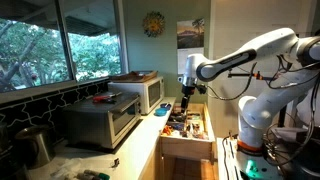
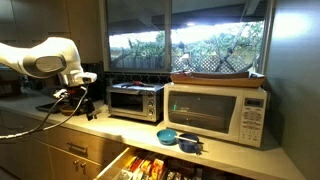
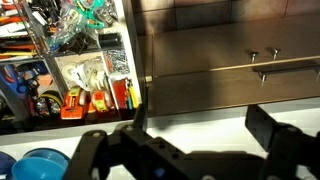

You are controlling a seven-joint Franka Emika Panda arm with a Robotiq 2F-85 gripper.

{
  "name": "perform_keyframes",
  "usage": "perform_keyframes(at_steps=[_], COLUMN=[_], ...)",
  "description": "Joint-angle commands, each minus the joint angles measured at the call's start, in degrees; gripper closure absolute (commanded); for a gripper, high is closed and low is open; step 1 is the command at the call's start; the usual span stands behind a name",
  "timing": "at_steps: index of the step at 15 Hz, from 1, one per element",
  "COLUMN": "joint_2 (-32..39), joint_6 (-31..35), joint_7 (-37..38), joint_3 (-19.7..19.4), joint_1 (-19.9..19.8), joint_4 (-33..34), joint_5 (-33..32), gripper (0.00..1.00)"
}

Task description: Put the brown marker in the basket

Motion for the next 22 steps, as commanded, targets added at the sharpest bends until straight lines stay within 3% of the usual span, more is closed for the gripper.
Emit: perform_keyframes(at_steps=[1,5,6,8,10,13,15,16,18,21,22], joint_2=[0.0,1.3,6.5,9.1,13.2,21.2,26.6,19.9,24.1,26.7,29.2], joint_6=[-0.2,0.5,2.7,3.8,10.0,27.9,35.2,31.0,34.0,34.4,33.2], joint_7=[-0.1,0.1,2.3,3.3,7.7,20.1,28.4,22.9,27.5,27.9,31.4], joint_3=[0.1,0.4,3.2,6.5,12.1,22.3,30.3,23.9,28.0,28.2,30.2], joint_1=[-0.1,0.6,4.2,7.9,10.0,7.2,-0.4,6.8,2.9,1.6,-0.4], joint_4=[0.1,0.2,1.2,2.1,3.2,7.6,12.3,7.0,10.5,12.4,14.2], joint_5=[0.1,0.7,3.7,6.9,7.5,1.9,-8.7,-2.4,-7.3,-8.2,-9.6], gripper=[0.0,0.0,0.0,0.0,0.0,0.0,0.0,0.0,0.0,0.0,0.0])
